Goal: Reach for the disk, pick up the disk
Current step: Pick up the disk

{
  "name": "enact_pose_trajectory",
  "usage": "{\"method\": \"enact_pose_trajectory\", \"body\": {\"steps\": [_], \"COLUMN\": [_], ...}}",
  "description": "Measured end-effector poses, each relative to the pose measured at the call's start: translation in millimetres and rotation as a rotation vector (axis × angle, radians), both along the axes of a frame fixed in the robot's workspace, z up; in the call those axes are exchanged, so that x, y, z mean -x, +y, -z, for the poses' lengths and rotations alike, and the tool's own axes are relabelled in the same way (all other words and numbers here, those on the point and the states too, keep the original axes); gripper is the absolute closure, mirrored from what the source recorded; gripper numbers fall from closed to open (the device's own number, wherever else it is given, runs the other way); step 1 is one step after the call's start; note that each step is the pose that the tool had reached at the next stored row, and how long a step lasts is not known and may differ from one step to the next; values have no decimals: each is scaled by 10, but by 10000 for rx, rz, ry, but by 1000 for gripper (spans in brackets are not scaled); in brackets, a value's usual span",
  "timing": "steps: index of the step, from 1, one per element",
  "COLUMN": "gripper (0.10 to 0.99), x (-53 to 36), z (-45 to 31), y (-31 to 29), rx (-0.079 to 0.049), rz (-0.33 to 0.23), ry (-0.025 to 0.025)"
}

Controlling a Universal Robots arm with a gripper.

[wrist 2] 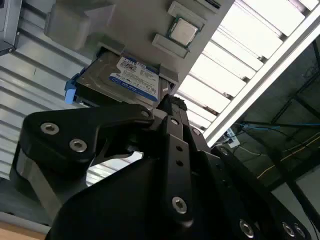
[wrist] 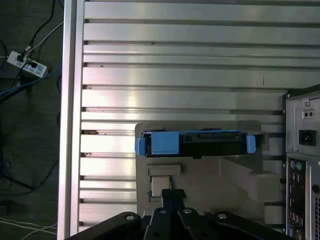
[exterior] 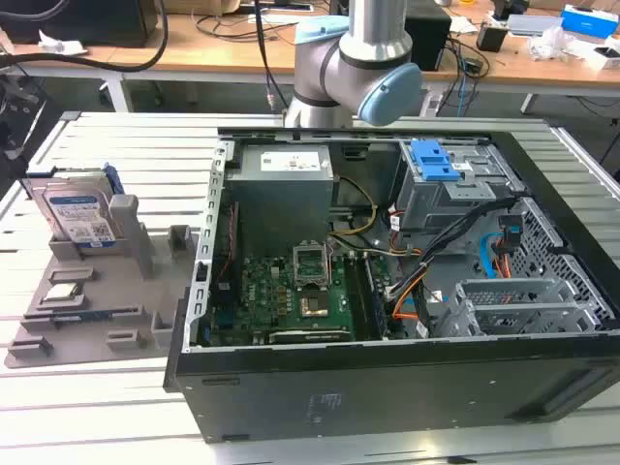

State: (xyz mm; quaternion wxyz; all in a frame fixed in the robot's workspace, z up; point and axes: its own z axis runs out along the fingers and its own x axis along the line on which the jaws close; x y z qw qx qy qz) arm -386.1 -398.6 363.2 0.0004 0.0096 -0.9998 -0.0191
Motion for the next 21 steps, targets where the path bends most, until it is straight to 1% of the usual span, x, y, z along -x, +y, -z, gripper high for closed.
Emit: {"method": "enact_pose_trajectory", "body": {"steps": [1, 2, 3, 6, 10, 11, 12, 15, 19, 21], "gripper": [980, 980, 980, 980, 980, 980, 980, 980, 980, 980], "x": [1, 1, 1, 0, 0, 0, 0, 0, 0, 0], "z": [0, 0, 0, 0, 0, 0, 0, 0, 0, 0], "y": [0, 1, 1, 1, 1, 1, 1, 1, 1, 1], "rx": [0, 0, 0, 0, 0, 1, 0, 0, 1, 1], "rz": [-74, -572, -785, -1090, -1692, -2040, -2203, -2518, -3156, -3327], "ry": [1, 0, -1, 0, 0, 1, 0, 0, 0, 0]}}
